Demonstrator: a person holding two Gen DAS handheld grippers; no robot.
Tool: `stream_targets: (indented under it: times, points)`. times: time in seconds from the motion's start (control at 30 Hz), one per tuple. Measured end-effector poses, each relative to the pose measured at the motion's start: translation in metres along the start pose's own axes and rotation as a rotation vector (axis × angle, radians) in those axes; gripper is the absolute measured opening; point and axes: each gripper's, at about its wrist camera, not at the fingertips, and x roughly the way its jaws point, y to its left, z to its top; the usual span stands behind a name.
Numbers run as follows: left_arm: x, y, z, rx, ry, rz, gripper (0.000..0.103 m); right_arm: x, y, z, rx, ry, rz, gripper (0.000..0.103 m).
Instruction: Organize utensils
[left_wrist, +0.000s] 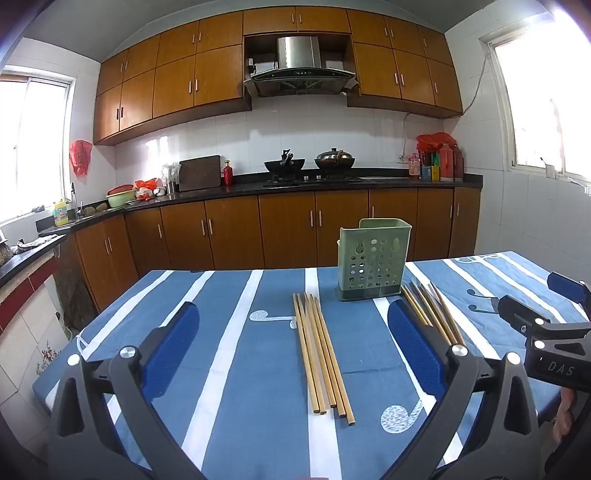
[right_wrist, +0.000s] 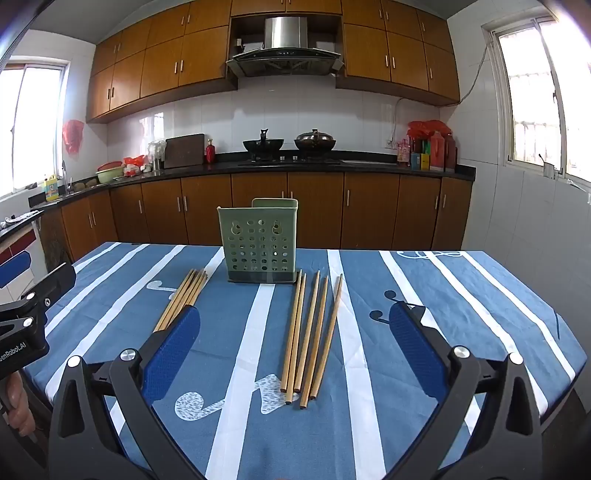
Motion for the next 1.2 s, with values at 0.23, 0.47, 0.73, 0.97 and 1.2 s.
stream_targets:
  times: [0.23,0.47,0.73,0.97,1.2]
  points:
    - [0.0,0.0,0.0,0.001,0.001,0.001,0.099,0.0002,-0.0004,0.0,-0.001,-0.003,0.0,0.101]
    - [0.0001,-0.0001,0.0,0.001,0.002,0.001,0.099,0.0002,-0.0009,-0.0002,0.001,-0.002,0.0,0.101]
    - [0.0,-0.0001,-0.0001,0.002,0.004,0.001,0.099,-0.0003,-0.0001,-0.0004,0.001,-0.002,0.001,0.101]
    - [0.0001,-0.0001,-0.0001,0.001,0.006,0.0,0.099,-0.0004,-0.0012,-0.0006,0.003,-0.001,0.0,0.101]
    - [0.0001,-0.0001,-0.0001,0.001,0.007,0.0,0.099,-0.0009,0.0011,-0.0012,0.001,-0.002,0.0,0.101]
